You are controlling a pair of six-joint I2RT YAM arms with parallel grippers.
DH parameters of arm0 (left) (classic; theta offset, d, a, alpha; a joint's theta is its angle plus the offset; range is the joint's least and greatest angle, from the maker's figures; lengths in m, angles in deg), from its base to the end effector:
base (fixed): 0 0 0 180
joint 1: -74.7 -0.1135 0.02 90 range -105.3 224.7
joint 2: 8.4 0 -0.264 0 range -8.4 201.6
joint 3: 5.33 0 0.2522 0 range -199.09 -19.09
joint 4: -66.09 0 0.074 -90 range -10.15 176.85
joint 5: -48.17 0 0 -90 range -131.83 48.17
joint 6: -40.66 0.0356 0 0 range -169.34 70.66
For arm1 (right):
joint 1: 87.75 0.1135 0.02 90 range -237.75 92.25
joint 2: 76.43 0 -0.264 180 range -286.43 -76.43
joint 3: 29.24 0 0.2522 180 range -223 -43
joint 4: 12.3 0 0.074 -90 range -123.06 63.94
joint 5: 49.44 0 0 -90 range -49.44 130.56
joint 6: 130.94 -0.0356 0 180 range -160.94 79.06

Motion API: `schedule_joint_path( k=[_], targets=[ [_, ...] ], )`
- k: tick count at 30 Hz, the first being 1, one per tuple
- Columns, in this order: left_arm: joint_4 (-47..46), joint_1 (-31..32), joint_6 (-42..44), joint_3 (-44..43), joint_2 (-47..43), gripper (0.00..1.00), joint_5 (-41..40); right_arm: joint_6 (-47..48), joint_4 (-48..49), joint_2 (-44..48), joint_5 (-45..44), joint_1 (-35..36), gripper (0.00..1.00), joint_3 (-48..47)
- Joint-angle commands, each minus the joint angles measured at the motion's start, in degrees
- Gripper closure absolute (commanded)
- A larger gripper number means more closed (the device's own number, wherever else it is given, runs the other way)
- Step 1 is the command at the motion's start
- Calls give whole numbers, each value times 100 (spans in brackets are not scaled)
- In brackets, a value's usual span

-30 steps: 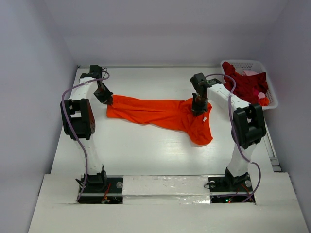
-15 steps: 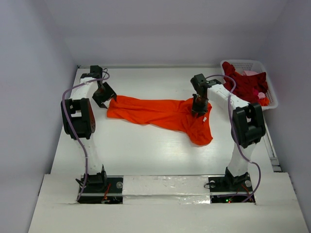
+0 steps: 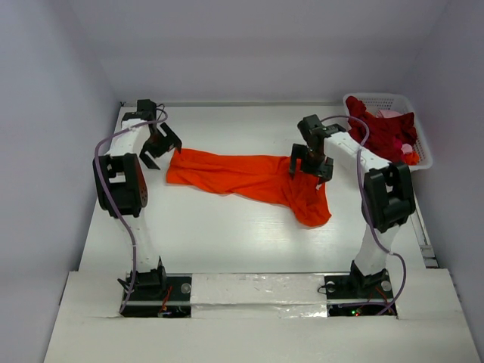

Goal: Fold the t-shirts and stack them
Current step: Fold the other side of the tshirt into a rectangle

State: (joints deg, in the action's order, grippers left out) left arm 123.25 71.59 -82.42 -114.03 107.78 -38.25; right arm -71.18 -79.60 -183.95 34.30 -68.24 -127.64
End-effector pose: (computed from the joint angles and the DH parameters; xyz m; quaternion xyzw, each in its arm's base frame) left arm 0.4329 0.0213 0.2186 -0.2964 0.9290 -0.0862 0.2041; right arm 0.3540 0.1213 0.2189 0.0991 0.9866 0.0005 0.1299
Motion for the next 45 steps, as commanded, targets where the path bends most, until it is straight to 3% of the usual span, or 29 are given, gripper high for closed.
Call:
schedule_joint_path(
  k=[1, 7, 9, 10, 11, 12, 13, 14, 21, 28, 33, 45],
  targets=[
    [82, -31, 39, -403, -631, 7, -199, 35, 10, 530, -410, -35, 1, -289],
    [-129, -31, 39, -385, -1053, 18, -234, 211, 1, 1084, -754, -35, 8, -623],
    [-208, -31, 65, -394, -1159, 29, -199, 273, -25, 1128, -745, -35, 25, -694],
    [-252, -31, 82, -394, -1176, 52, -95, 290, -8, 1137, -727, -35, 35, -703],
    [-305, -31, 91, -377, -1168, 69, -33, 291, 10, 1129, -701, -35, 62, -703],
    [-445, -31, 83, -342, -1150, 87, 46, 291, 28, 1111, -623, -35, 78, -712],
    [-490, -31, 56, -263, -1098, 100, 221, 291, 80, 1007, -552, -35, 89, -712],
    [-516, -31, 39, -236, -958, 100, 310, 317, 80, 918, -473, -35, 100, -799],
    [-947, 267, 214, -148, -421, 100, 1004, 404, 185, 145, 272, -35, 100, -1274],
    [-851, 636, 504, -402, -26, 100, 829, 510, 300, -400, 898, -35, 100, -1468],
    [-517, 847, 662, -553, 229, 100, 399, 326, 607, -208, 925, -35, 100, -1011],
    [-472, 900, 750, -474, 309, 100, 258, 124, 1056, 283, 1067, 88, 100, 193]
  ],
)
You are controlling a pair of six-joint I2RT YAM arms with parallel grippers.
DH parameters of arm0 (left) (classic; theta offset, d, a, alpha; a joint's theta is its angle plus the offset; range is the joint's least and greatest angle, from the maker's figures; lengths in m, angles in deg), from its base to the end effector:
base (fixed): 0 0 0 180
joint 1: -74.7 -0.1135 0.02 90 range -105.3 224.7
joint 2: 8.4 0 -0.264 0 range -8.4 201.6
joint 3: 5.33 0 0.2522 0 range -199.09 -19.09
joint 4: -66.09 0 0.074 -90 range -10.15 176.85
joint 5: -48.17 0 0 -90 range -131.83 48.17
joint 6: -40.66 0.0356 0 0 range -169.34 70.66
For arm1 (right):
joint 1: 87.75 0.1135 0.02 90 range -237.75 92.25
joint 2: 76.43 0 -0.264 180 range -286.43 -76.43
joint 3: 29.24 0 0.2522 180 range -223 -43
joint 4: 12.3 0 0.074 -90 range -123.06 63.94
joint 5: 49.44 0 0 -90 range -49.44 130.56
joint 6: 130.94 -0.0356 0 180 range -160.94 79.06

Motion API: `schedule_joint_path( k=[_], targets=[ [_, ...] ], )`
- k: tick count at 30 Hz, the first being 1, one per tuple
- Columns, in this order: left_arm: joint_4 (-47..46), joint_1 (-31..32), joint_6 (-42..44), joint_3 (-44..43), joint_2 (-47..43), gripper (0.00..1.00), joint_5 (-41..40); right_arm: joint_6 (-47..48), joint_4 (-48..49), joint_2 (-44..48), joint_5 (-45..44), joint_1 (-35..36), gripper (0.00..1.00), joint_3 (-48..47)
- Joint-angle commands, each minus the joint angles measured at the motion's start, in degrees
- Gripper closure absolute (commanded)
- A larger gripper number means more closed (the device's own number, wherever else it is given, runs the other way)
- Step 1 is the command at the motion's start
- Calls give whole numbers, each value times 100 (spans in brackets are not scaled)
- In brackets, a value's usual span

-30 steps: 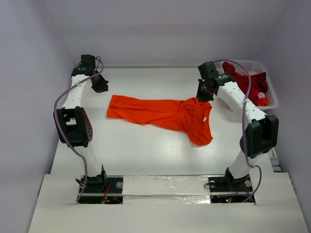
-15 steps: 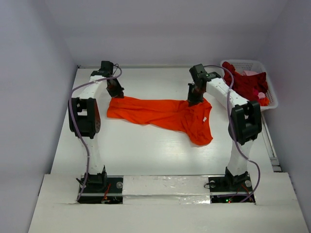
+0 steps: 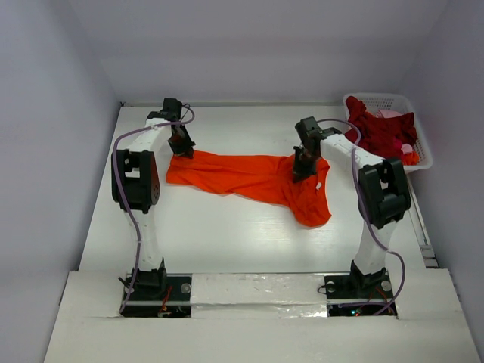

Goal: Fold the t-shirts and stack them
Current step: Fold the other side of the tshirt into a rectangle

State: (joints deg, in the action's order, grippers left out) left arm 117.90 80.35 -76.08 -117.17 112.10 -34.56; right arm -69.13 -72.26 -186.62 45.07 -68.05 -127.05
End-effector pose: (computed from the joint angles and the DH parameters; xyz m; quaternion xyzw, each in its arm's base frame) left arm 0.4545 -0.0495 0.2079 -0.1607 0.9517 -0.1298 0.2272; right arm 0.3669 0.1343 0.2029 0.0671 0.9851 0.0978 0.1244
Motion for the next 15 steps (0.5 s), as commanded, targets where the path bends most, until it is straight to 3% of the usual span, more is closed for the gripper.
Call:
schedule_joint_path(
  k=[1, 7, 15],
  targets=[
    [28, 24, 117, -124, -150, 100, -120, -82, 322, 621, -73, 130, 100, 152],
    [-104, 24, 64, -123, -361, 100, -261, 129, 94, 982, -644, 130, 100, -199],
    [-34, 77, 160, -124, -581, 100, -217, 243, -214, 956, -504, 323, 100, -648]
  ],
)
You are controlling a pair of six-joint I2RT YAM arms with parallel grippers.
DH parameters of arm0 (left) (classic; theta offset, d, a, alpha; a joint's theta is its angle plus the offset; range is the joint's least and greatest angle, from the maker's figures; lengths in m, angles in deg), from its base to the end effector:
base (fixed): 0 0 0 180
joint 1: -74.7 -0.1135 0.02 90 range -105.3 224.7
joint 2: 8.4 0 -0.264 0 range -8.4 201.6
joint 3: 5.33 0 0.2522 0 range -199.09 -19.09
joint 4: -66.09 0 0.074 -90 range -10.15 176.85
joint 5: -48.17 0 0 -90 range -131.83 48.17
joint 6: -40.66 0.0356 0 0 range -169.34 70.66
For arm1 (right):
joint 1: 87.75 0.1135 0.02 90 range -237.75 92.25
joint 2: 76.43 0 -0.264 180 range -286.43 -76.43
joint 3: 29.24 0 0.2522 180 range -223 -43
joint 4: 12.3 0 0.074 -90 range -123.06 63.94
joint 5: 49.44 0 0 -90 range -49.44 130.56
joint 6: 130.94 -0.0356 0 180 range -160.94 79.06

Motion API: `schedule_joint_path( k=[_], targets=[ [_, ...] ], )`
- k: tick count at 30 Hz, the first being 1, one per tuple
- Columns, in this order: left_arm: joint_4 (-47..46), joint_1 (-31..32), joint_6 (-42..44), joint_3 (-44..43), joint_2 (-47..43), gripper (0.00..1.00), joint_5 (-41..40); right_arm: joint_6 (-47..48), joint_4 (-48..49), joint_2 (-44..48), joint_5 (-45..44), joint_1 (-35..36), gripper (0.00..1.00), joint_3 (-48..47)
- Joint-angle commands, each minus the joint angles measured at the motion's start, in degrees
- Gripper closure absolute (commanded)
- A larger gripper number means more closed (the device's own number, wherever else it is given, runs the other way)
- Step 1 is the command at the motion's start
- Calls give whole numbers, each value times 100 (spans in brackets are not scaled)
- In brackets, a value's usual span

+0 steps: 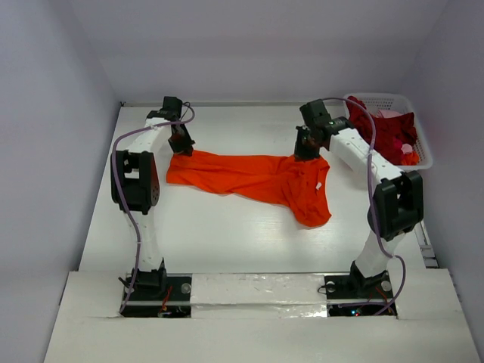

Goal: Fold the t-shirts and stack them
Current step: Fold the other side of the tshirt into a rectangle

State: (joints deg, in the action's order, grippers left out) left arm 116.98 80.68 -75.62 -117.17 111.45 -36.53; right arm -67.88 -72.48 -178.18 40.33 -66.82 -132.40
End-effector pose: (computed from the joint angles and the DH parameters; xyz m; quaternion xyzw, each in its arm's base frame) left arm 0.4548 -0.0510 0.2136 -0.1574 0.9495 -0.1172 0.2449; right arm 0.3575 0.1366 0.2845 0.0510 0.9617 0.1074 0.2468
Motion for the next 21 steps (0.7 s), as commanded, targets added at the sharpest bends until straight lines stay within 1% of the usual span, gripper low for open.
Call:
schedule_joint_path(
  k=[1, 3, 7, 11, 13, 16, 21],
  targets=[
    [58, 44, 115, -36, -533, 100, -12, 127, -158, 95, -30, 201, 100, -43],
    [41, 97, 115, 96, -559, 100, -29, 119, -105, 59, -30, 350, 100, 176],
    [199, 97, 115, 263, -568, 100, -160, 48, 149, 15, -30, 351, 100, 581],
    [146, 97, 106, 308, -840, 100, -371, 22, 255, -72, -30, 351, 100, 714],
    [163, 97, 115, 272, -867, 100, -346, 22, 290, -125, -30, 351, 100, 723],
    [172, 97, 141, 324, -762, 100, -311, -22, 352, -195, 163, 351, 100, 767],
    [541, 149, 141, 281, -42, 100, -266, -66, 396, -450, 383, 351, 100, 767]
  ],
)
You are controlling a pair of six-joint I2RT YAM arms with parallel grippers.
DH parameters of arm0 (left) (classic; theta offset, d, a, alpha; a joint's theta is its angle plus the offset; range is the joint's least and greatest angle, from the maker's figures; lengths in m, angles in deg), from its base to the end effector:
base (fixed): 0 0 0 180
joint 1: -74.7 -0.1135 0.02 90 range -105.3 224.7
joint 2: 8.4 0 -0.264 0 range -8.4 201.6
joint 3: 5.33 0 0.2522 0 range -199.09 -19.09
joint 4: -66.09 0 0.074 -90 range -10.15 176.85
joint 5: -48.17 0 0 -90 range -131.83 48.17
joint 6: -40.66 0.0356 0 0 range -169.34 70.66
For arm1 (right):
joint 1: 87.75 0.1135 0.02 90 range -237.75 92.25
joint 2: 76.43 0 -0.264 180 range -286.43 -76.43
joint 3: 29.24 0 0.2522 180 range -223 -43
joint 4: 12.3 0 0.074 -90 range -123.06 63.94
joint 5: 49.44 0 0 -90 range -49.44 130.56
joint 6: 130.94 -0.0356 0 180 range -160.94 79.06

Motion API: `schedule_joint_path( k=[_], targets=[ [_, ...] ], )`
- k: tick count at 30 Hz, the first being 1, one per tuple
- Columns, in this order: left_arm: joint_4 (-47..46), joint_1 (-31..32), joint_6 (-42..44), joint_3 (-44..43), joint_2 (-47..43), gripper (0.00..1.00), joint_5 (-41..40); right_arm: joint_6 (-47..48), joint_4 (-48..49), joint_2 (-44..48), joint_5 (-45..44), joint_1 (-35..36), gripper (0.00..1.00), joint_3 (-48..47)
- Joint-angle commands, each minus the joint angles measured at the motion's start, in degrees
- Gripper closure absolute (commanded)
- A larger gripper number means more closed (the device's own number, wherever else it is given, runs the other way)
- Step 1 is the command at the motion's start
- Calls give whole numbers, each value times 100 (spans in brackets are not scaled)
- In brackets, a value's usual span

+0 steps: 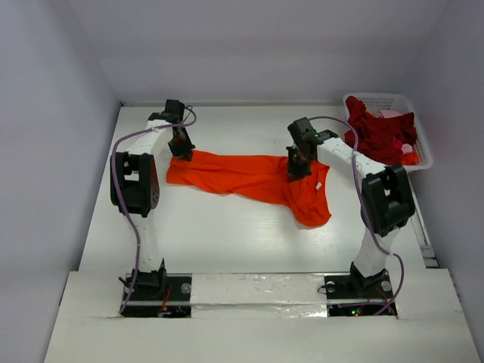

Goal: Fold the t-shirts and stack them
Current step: Fold the other side of the tshirt into a rectangle

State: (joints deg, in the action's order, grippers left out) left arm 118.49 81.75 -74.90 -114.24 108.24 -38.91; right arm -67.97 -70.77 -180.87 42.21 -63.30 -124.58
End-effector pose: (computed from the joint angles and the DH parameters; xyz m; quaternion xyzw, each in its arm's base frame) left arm 0.4393 -0.0562 0.2206 -0.1489 0.9544 -0.0960 0.2404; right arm 0.3425 0.1568 0.2280 0.0193 0.9806 0.0972 0.1690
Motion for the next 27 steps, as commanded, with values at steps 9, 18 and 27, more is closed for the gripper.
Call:
schedule_joint_path(
  k=[9, 18, 27],
  targets=[
    [232, 42, -116, -108, 719, 100, 130, -118, 296, -542, 652, -1, 100, -183],
    [276, 42, -107, -109, 984, 100, 411, -347, 437, -981, 1030, -1, 100, -455],
    [364, 42, -124, 41, 825, 100, 262, -777, 568, -1341, 1539, -211, 100, -657]
  ],
)
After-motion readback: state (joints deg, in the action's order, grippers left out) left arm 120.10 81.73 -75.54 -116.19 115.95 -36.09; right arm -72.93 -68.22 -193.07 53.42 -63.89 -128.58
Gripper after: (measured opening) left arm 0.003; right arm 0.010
